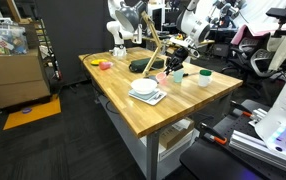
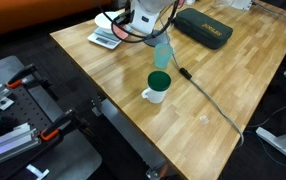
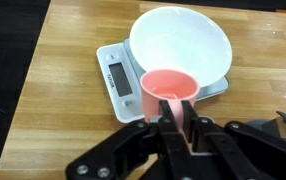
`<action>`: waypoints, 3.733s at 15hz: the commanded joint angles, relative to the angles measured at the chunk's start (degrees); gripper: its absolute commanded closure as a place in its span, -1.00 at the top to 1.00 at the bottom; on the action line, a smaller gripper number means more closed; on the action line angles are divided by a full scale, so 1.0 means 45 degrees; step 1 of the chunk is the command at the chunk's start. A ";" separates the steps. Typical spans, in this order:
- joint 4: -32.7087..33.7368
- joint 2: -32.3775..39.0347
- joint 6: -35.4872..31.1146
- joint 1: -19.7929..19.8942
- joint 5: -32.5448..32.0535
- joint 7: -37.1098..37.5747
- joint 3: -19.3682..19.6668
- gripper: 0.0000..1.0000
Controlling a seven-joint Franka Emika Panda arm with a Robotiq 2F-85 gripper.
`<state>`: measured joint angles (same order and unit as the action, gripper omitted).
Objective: Pour the contents of the pink cup into the white bowl
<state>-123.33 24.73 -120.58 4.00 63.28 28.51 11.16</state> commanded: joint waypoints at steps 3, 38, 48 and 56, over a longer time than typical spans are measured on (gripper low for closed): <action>0.0017 -0.0008 -0.0033 0.0178 -0.0084 0.0046 -0.0175 -0.70; 0.5283 0.1601 0.2152 -0.1531 -0.9307 0.8268 -0.1622 -0.93; 0.5928 0.1580 0.3036 -0.1336 -1.0354 0.8783 -0.1803 -0.93; 0.7015 0.1835 0.4147 -0.1397 -0.9464 0.8406 -0.2296 -0.93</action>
<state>-95.04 31.38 -105.40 -2.75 20.43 67.16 1.36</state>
